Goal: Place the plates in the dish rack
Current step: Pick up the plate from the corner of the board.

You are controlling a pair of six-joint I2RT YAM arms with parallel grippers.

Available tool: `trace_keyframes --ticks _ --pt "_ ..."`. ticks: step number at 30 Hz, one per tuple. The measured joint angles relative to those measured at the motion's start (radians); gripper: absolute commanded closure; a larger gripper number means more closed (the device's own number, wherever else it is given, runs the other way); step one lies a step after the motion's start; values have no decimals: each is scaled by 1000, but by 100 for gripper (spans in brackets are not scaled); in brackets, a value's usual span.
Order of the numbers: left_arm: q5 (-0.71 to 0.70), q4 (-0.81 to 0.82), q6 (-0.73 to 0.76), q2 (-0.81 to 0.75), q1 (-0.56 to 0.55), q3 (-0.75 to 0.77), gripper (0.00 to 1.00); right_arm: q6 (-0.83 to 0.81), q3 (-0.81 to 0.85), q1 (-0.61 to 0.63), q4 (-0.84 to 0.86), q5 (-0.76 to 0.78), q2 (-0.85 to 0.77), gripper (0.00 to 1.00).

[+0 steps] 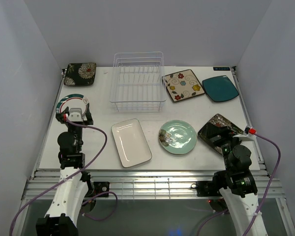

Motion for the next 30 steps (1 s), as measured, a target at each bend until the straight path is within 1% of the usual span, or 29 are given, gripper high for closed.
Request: trace_keyframes --ticks 8,13,20,23,25,30 --pt "-30 0 14 5 0 0 2 56 -12 0 19 18 15 10" --pt "-42 0 18 3 0 0 2 135 -60 0 87 16 96 10" --pt "-46 0 19 -16 0 0 2 256 -79 0 231 -1 314 10" --pt "-46 0 22 -39 0 0 2 294 -66 0 283 -1 442 9" --pt "-46 0 23 -53 0 0 2 318 -41 0 313 0 515 9" --pt "-45 0 26 -69 0 0 2 391 80 0 362 3 692 7"
